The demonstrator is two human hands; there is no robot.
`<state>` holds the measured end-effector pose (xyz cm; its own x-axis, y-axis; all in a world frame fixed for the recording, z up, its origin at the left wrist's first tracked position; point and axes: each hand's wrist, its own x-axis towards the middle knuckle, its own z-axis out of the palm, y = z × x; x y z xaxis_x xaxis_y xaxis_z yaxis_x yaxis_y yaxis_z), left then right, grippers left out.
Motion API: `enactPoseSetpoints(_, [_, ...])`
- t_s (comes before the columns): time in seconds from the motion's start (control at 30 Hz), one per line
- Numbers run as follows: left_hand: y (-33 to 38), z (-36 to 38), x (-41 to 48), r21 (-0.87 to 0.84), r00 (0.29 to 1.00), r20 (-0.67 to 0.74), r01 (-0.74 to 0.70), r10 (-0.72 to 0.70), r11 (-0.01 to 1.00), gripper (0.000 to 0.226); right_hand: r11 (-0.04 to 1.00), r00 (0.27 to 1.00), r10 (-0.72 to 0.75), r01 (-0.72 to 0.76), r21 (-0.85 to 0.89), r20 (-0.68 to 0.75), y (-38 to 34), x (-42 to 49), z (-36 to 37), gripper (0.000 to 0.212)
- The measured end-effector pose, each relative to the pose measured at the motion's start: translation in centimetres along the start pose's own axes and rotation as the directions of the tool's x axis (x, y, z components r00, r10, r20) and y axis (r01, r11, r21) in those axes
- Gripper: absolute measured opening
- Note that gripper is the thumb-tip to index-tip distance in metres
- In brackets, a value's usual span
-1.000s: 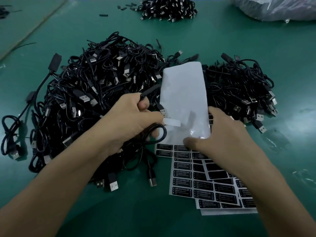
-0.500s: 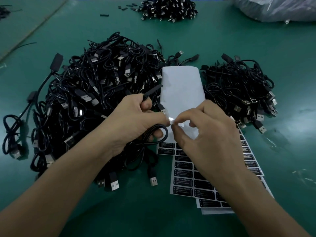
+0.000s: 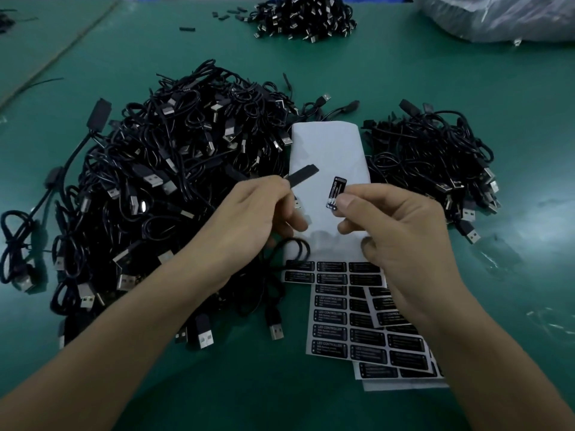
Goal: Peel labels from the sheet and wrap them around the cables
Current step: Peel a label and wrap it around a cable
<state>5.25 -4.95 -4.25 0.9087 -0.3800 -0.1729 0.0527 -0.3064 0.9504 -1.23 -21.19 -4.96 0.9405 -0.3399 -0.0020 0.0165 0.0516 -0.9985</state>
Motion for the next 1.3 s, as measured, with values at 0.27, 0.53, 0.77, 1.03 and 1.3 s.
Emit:
enactPoseSetpoints(0.27, [-0.24,0.64,-0.12,-0.036,0.994,0.063,-0.083,0.085,0.996,0.027,0.930,0.969,0.224,-0.245,0.274,0.105,0.00,0.25,0.07,0.019])
enactPoseSetpoints(0.53, [-0.45,0.37,-0.19,-0.090,0.992,0.081,-0.092,0.100,0.992,0.013,0.943,0.975,0.204,-0.221,0.250,0.090,0.07,0.27,-0.03,0.014])
enactPoseSetpoints(0.77, [-0.63,0.46,-0.15,-0.066,0.990,0.079,-0.113,0.118,0.991,0.011,0.988,0.992,0.115,-0.119,0.100,0.049,0.09,0.14,-0.10,0.015])
enactPoseSetpoints(1.03, [-0.71,0.58,-0.18,-0.026,0.986,0.072,-0.149,0.150,0.989,0.006,0.995,0.995,0.088,-0.090,0.048,0.047,0.31,0.28,-0.27,0.008])
enactPoseSetpoints(1.3, [-0.86,0.59,-0.15,-0.003,0.983,0.060,-0.173,0.172,0.985,0.014,0.999,0.998,0.035,-0.036,0.020,0.045,0.41,0.25,-0.28,0.010])
